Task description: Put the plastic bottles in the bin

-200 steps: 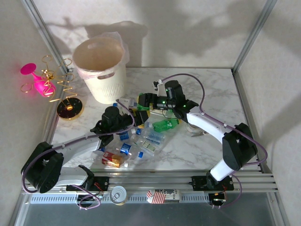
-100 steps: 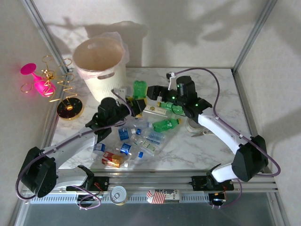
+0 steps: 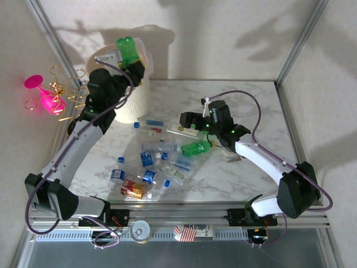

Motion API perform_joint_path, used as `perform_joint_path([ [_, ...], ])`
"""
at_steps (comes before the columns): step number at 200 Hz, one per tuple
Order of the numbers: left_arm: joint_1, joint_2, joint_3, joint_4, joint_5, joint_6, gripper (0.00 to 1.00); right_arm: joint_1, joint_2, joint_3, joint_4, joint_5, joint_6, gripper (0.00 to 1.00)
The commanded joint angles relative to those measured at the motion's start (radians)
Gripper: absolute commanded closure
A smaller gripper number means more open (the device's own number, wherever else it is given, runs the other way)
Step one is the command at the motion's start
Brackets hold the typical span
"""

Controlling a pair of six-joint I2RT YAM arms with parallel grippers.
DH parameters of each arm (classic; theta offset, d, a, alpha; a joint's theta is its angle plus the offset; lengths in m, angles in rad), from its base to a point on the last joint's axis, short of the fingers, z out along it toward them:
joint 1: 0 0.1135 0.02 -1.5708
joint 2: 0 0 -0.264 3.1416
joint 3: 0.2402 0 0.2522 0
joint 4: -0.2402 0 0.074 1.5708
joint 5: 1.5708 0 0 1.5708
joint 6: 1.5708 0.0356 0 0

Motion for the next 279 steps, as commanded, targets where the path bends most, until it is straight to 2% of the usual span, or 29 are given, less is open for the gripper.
perform_joint_path([
  [1,0.056,0.061,0.084,-0.079,-0.098,0.058,1.00,-0.001,-0.031,-0.011,-0.007,0.004,-0.031,0.01],
  [45,0.166,0.241,0.256,-0.182,-0.083,0.032,1.00,-0.001,-0.074,-0.043,-0.022,0.006,-0.034,0.01],
  [98,0.183,0.435,0.429,-0.310,-0.071,0.040,0.99,-0.001,-0.136,-0.080,-0.025,0.002,-0.033,0.01],
  [114,0.183,0.473,0.471,-0.348,-0.068,0.038,0.84,-0.001,-0.151,-0.095,-0.024,0.003,-0.028,0.01],
  [120,0.182,0.480,0.476,-0.351,-0.067,0.037,0.75,-0.002,-0.155,-0.100,-0.023,0.003,-0.026,0.01],
  [130,0.183,0.485,0.480,-0.354,-0.069,0.031,0.46,-0.001,-0.160,-0.108,-0.023,0.005,-0.024,0.01],
  [140,0.183,0.484,0.480,-0.352,-0.070,0.022,0.26,-0.002,-0.161,-0.111,-0.025,0.003,-0.022,0.01],
  [146,0.183,0.481,0.480,-0.350,-0.070,0.017,0.18,-0.001,-0.161,-0.111,-0.027,0.003,-0.022,0.01],
  [162,0.183,0.468,0.479,-0.340,-0.063,0.006,0.10,-0.001,-0.159,-0.114,-0.030,0.002,-0.022,0.01],
  [171,0.181,0.457,0.478,-0.334,-0.053,0.000,0.01,-0.001,-0.159,-0.111,-0.030,0.000,-0.023,0.01],
  [198,0.173,0.409,0.465,-0.300,0.001,-0.031,0.00,-0.002,-0.150,-0.115,-0.015,-0.004,-0.021,0.01],
  [231,0.121,0.304,0.414,-0.244,-0.002,-0.033,0.00,-0.002,-0.132,-0.119,-0.013,-0.013,-0.017,0.01],
  [279,-0.006,0.076,0.134,-0.062,-0.027,-0.042,0.00,-0.002,-0.073,-0.091,-0.061,-0.020,-0.066,0.01],
])
